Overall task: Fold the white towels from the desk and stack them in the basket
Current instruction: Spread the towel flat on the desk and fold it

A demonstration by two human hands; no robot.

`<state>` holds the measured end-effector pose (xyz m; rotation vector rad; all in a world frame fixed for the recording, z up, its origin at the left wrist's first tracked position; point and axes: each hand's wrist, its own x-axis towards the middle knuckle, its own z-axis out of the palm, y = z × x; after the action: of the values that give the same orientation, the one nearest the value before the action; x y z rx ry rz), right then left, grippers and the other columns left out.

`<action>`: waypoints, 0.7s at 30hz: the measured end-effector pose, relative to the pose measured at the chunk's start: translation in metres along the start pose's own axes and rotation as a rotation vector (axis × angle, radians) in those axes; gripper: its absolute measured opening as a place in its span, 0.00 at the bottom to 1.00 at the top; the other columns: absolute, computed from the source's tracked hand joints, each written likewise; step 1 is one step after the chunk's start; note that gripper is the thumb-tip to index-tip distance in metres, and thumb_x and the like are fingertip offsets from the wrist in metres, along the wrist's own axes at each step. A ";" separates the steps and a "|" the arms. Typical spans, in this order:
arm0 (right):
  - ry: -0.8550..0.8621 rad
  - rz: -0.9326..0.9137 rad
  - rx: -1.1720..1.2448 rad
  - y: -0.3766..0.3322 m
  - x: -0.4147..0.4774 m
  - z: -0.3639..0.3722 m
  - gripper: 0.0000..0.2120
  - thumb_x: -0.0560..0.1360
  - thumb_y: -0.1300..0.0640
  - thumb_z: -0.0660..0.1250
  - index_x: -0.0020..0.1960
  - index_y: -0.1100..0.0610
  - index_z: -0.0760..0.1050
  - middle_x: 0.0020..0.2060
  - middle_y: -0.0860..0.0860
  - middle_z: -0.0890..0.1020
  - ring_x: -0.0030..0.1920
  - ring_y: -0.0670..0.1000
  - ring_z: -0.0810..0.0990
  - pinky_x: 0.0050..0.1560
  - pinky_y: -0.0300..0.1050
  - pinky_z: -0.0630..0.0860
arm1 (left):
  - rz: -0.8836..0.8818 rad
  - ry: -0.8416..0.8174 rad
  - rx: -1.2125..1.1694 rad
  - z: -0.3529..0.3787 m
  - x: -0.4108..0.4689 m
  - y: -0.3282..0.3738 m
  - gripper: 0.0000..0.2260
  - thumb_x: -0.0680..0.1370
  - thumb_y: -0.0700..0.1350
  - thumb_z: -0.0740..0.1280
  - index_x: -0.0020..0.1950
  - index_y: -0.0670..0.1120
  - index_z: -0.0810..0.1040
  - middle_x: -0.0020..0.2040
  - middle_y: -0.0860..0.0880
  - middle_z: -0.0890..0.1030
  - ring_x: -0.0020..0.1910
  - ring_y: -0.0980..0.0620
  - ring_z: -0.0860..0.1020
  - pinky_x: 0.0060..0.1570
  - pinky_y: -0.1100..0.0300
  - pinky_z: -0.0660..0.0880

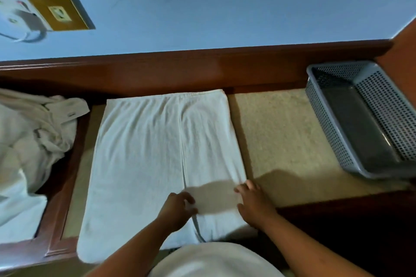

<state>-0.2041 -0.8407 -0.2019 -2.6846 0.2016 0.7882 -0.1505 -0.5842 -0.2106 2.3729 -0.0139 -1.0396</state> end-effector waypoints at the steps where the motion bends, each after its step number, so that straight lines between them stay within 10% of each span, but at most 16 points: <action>1: 0.007 0.034 0.027 0.004 -0.010 0.008 0.16 0.77 0.53 0.63 0.64 0.50 0.72 0.65 0.51 0.70 0.63 0.56 0.73 0.62 0.47 0.71 | -0.003 0.005 0.006 0.003 -0.005 -0.004 0.09 0.71 0.52 0.77 0.42 0.59 0.77 0.46 0.47 0.80 0.36 0.58 0.75 0.34 0.71 0.67; 7: -0.017 0.226 0.139 0.016 -0.069 0.054 0.10 0.77 0.48 0.62 0.38 0.50 0.69 0.46 0.51 0.80 0.50 0.56 0.81 0.44 0.46 0.72 | 0.007 -0.145 0.106 0.032 -0.036 -0.020 0.06 0.74 0.53 0.75 0.39 0.59 0.80 0.36 0.60 0.79 0.38 0.62 0.77 0.37 0.71 0.69; 14: -0.105 0.364 0.463 0.027 -0.097 0.118 0.18 0.78 0.57 0.67 0.67 0.57 0.77 0.61 0.54 0.82 0.60 0.54 0.80 0.56 0.40 0.72 | -0.101 -0.175 0.154 0.069 -0.071 -0.059 0.17 0.80 0.49 0.66 0.69 0.55 0.77 0.62 0.49 0.82 0.55 0.50 0.81 0.54 0.57 0.78; 21: -0.193 0.409 0.406 0.029 -0.075 0.133 0.24 0.75 0.48 0.66 0.70 0.50 0.74 0.66 0.54 0.76 0.63 0.57 0.78 0.64 0.50 0.75 | -0.011 -0.121 0.089 0.056 -0.070 -0.069 0.12 0.81 0.46 0.67 0.63 0.54 0.82 0.56 0.51 0.84 0.50 0.55 0.80 0.46 0.68 0.71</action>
<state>-0.3401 -0.8174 -0.2737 -2.1940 0.7891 0.9925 -0.2515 -0.5363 -0.2276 2.3877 -0.0937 -1.2103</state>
